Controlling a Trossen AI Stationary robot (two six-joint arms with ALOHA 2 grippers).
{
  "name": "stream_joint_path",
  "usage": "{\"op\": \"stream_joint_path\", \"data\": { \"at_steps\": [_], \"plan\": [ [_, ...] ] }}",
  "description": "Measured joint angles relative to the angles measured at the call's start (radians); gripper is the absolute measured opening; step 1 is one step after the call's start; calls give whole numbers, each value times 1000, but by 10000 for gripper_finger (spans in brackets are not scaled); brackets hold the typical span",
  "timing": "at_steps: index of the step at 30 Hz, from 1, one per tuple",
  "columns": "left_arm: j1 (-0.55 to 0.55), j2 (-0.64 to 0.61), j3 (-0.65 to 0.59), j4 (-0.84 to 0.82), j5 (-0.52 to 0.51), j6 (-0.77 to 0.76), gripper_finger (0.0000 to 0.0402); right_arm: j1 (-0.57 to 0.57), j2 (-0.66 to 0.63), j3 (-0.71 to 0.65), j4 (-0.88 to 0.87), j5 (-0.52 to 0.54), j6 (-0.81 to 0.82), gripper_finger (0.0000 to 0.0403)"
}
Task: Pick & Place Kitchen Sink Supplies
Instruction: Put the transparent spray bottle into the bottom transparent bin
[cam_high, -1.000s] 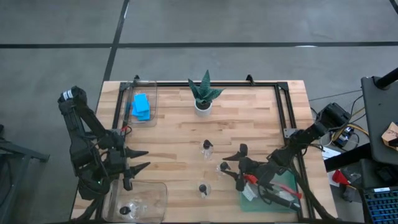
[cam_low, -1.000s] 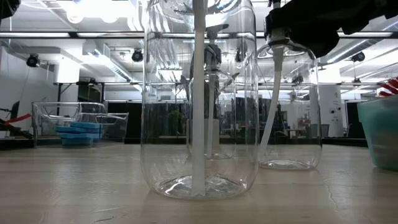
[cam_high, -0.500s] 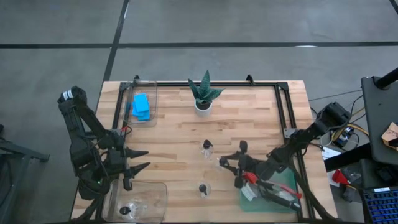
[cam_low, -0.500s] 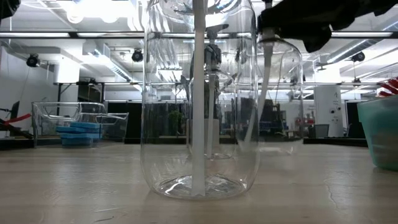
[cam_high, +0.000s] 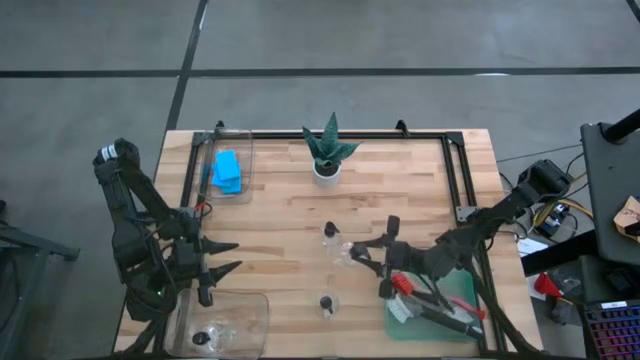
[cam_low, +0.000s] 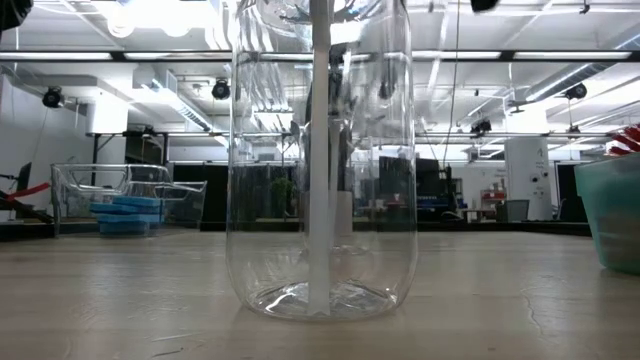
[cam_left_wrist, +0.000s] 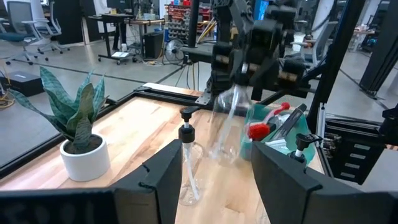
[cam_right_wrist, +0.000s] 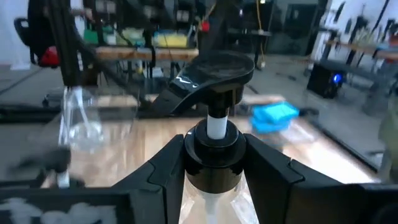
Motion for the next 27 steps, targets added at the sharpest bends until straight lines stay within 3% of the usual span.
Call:
{"op": "stream_joint_path", "data": {
  "at_steps": [7, 17, 27],
  "plan": [
    [0, 0, 0, 0, 18, 0, 183, -65, -3, 82, -11, -162, -41, 135],
    [0, 0, 0, 0, 23, 4, 184, -104, 17, 193, -40, -313, -57, 136],
    [0, 0, 0, 0, 23, 10, 184, -157, 173, 404, -90, -547, -64, 137]
  ]
}}
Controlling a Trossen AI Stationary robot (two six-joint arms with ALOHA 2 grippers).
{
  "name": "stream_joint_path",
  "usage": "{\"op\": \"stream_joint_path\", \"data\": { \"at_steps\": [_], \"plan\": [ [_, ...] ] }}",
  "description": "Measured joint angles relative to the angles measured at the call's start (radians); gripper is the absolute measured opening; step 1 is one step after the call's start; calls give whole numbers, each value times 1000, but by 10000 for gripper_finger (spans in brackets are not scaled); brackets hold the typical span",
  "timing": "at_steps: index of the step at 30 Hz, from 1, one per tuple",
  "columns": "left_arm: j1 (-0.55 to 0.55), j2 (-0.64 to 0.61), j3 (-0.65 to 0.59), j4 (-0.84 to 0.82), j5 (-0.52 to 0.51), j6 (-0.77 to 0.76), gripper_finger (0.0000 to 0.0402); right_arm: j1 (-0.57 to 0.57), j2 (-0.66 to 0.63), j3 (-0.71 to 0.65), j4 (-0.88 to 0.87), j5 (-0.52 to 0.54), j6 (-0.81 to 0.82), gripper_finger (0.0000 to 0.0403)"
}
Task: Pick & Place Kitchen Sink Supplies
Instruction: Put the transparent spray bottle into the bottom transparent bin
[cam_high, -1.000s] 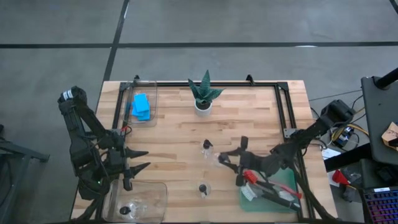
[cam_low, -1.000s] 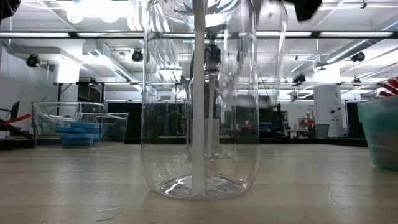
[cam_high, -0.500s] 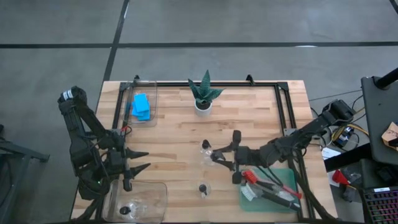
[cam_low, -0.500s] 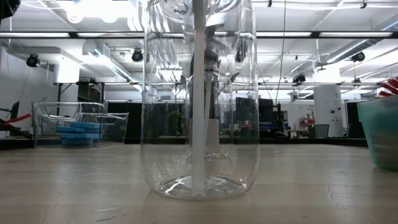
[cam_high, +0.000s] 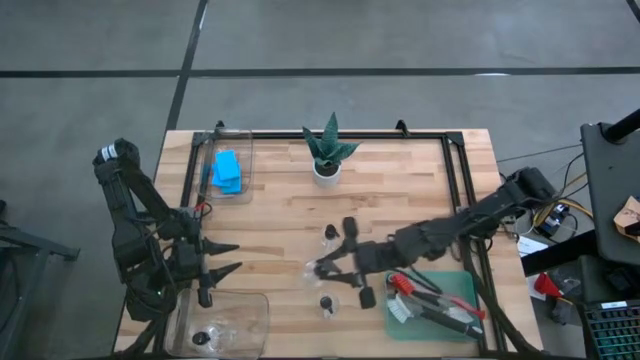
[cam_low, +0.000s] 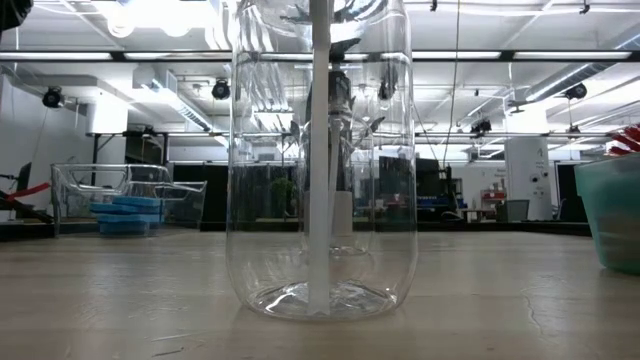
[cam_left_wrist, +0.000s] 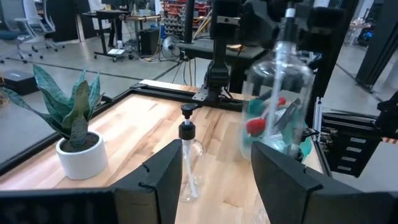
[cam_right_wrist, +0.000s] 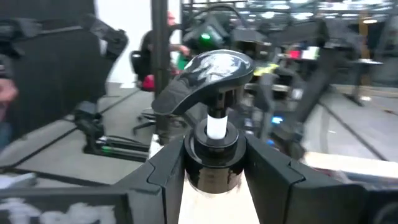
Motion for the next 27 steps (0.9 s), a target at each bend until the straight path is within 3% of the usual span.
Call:
{"op": "stream_joint_path", "data": {
  "at_steps": [8, 16, 27],
  "plan": [
    [-1, -4, 0, 1, 18, 41, 184, -49, 198, 222, -46, -182, -20, 137],
    [-2, -8, 9, 0, 25, 76, 184, -64, 360, 402, -52, -299, -36, 137],
    [-5, -40, 34, 0, 26, 126, 184, -76, 597, 667, -100, -336, -39, 137]
  ]
}}
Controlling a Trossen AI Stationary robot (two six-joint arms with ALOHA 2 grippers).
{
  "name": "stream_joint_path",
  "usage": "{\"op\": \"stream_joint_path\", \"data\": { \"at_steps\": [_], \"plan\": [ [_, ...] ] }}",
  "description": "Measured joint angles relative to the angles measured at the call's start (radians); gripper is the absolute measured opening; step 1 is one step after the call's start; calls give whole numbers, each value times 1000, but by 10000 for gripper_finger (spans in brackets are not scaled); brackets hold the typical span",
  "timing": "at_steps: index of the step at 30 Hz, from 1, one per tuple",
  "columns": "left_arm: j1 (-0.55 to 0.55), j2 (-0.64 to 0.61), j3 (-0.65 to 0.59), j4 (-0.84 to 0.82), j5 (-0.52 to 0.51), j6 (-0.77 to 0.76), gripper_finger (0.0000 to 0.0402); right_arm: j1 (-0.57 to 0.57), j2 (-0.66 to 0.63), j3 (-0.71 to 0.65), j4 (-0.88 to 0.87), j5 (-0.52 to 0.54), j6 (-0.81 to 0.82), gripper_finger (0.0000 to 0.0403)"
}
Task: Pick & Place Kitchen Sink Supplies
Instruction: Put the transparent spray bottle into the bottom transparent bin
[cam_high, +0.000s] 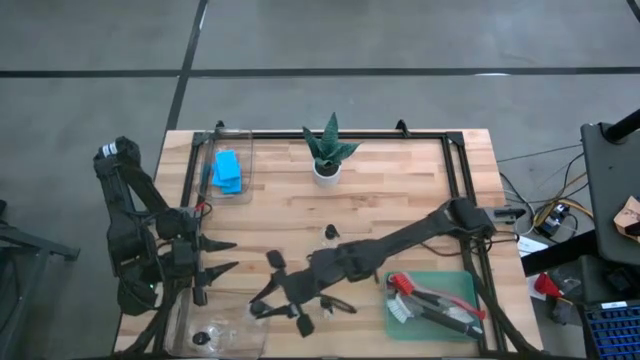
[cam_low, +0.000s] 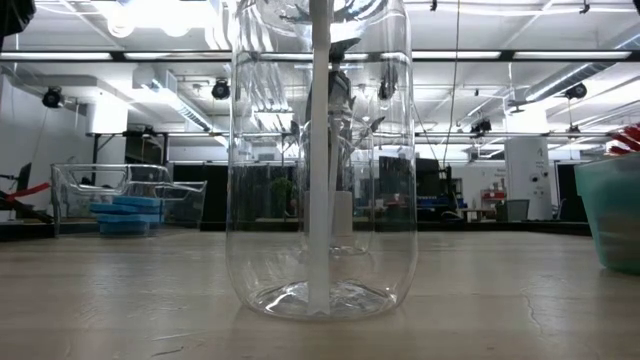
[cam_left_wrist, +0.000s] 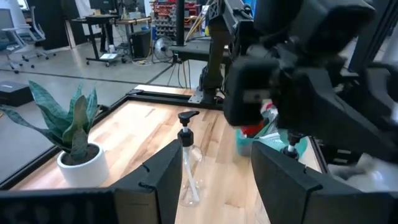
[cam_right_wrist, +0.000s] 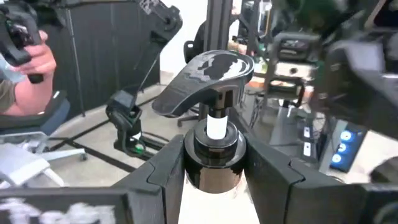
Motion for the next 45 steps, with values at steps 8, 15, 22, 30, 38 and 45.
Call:
{"op": "stream_joint_path", "data": {
  "at_steps": [8, 15, 22, 30, 38, 45],
  "plan": [
    [-3, -2, 2, 2, 34, 0, 184, -8, 163, 239, -205, -5, -5, 137],
    [-3, -2, 0, 1, 43, -1, 184, -8, 270, 356, -263, -27, -19, 137],
    [-3, -2, 0, 2, 55, -6, 184, -19, 334, 371, -266, -32, 20, 137],
    [-3, -2, 0, 2, 66, -6, 184, -22, 355, 371, -261, -34, 22, 141],
    [-3, -2, -1, 1, 65, -6, 184, -23, 390, 368, -255, -49, 31, 180],
    [-3, -2, -2, 1, 65, -6, 183, -23, 373, 373, -245, -49, 6, 233]
  ]
}}
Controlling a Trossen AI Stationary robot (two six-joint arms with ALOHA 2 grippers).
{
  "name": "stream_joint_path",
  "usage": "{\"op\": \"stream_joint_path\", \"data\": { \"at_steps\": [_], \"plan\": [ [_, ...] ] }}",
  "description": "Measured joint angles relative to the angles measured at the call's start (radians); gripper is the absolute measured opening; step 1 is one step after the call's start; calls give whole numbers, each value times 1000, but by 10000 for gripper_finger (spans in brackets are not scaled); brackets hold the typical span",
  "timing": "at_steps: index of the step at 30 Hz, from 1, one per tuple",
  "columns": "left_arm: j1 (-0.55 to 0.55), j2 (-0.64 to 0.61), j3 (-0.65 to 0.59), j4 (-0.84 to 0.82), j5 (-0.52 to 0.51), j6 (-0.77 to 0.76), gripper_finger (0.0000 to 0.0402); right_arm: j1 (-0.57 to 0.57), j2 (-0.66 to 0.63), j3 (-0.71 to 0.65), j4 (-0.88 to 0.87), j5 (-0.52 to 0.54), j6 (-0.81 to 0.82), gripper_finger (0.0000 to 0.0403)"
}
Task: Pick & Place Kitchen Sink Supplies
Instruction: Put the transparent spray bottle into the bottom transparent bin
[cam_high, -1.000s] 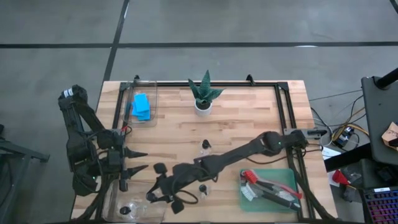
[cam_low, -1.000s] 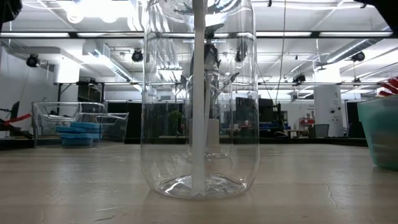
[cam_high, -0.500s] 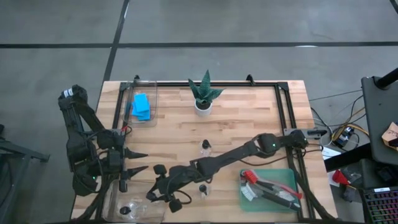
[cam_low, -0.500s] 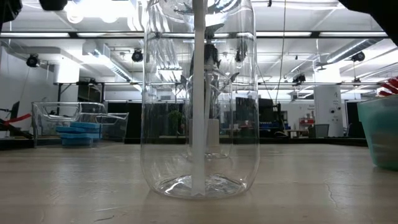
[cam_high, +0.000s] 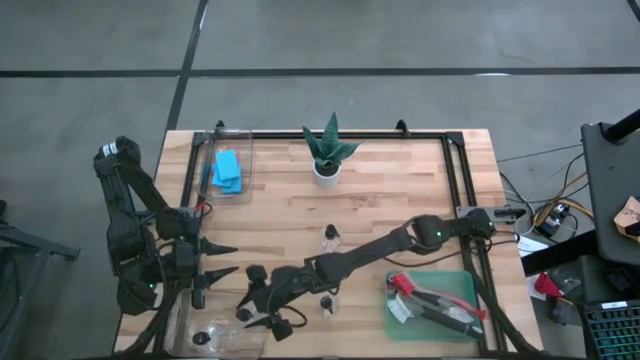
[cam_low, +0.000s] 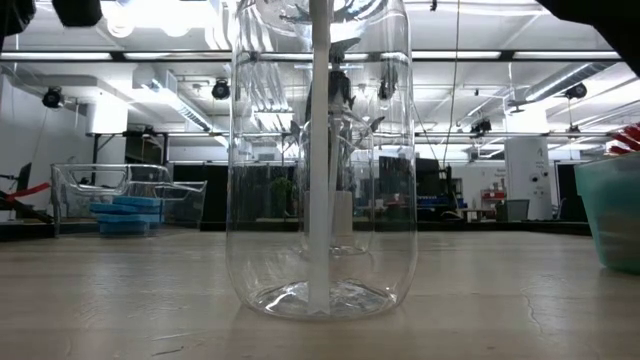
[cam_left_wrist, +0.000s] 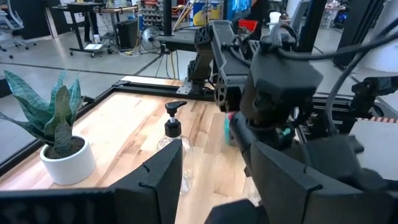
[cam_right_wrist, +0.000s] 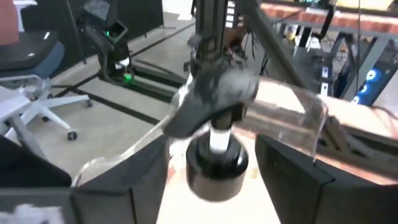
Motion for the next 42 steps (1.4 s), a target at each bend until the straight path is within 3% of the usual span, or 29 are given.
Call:
{"op": "stream_joint_path", "data": {
  "at_steps": [6, 15, 31, 42],
  "plan": [
    [0, 0, 0, 0, 1, 0, 184, -1, -33, 1, -18, 0, -35, 284],
    [0, 0, 0, 0, 3, -1, 184, -6, -102, 3, -217, 0, -96, 327],
    [0, 1, 0, 0, 3, -3, 184, -2, -308, 3, -674, -3, -159, 318],
    [0, 9, 0, 0, 6, -3, 184, 24, -446, -3, -999, 18, -36, 319]
  ]
}}
